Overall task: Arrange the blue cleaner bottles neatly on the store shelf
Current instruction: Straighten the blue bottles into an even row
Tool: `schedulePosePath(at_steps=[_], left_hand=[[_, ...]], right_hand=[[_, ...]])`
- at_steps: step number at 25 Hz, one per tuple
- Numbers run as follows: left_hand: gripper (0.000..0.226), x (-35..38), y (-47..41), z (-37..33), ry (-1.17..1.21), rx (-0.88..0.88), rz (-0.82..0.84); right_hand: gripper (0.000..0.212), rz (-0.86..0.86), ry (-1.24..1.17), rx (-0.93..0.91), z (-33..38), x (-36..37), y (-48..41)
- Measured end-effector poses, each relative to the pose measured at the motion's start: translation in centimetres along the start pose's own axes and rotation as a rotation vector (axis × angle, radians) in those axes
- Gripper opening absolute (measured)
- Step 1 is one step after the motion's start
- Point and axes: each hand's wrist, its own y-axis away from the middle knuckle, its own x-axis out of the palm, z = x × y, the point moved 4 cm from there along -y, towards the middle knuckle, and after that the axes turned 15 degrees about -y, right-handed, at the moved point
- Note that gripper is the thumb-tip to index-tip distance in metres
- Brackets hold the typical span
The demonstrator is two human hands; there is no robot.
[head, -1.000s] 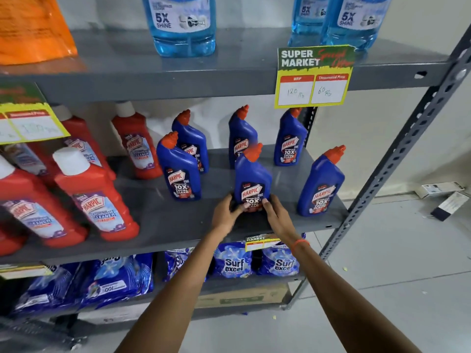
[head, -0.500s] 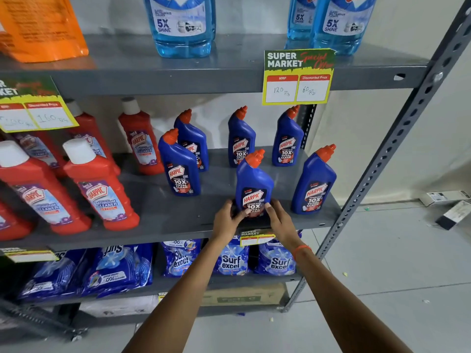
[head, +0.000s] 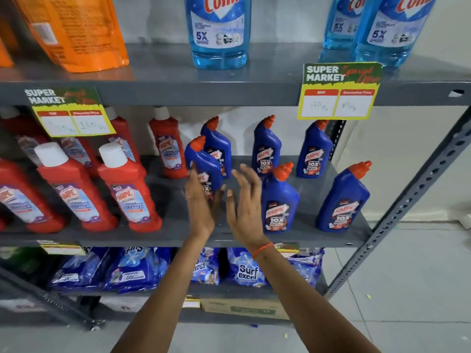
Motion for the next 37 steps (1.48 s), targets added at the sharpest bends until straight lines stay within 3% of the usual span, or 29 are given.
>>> schedulePosePath(at_steps=[2,4,7,9,15,19,23,37], left_hand=[[0.070,0.1,-1.5,4.3,-0.124,-0.105,0.131],[0.072,0.8,-2.8,7.5,-0.059,-0.213,0.308],[0.065,2.0,-4.5,9.2,0.272,-0.350,0.538],[0.059,2.4,-5.8,9.6,0.411,-0.355,0.568],[0.048,2.1,-4.0,10.6,0.182,-0.271,0.569],[0.043,0.9,-0.1,11.1,0.138,-0.191,0.556],[0.042,0.2,1.7,10.5,0.160,-0.205,0.526],[0.053,-0.6,3.5,9.7,0.104,-0.263,0.527]], right_hand=[[0.045,0.148,0.008,0.173,-2.4,2.9,0.4],[0.055,0.271,0.003,0.461,-6.0,4.8,0.9],[0.060,0.414,0.000,0.802,-10.5,6.0,1.2],[0.057,0.408,-0.055,0.878,-11.5,6.6,1.0],[0.039,0.414,-0.023,0.877,-11.1,4.6,1.7],[0.044,0.567,0.071,0.762,-9.2,2.5,4.6],[0.043,0.599,0.048,0.743,-8.2,1.9,5.0],[0.048,0.677,0.197,0.860,-6.9,1.4,5.7]])
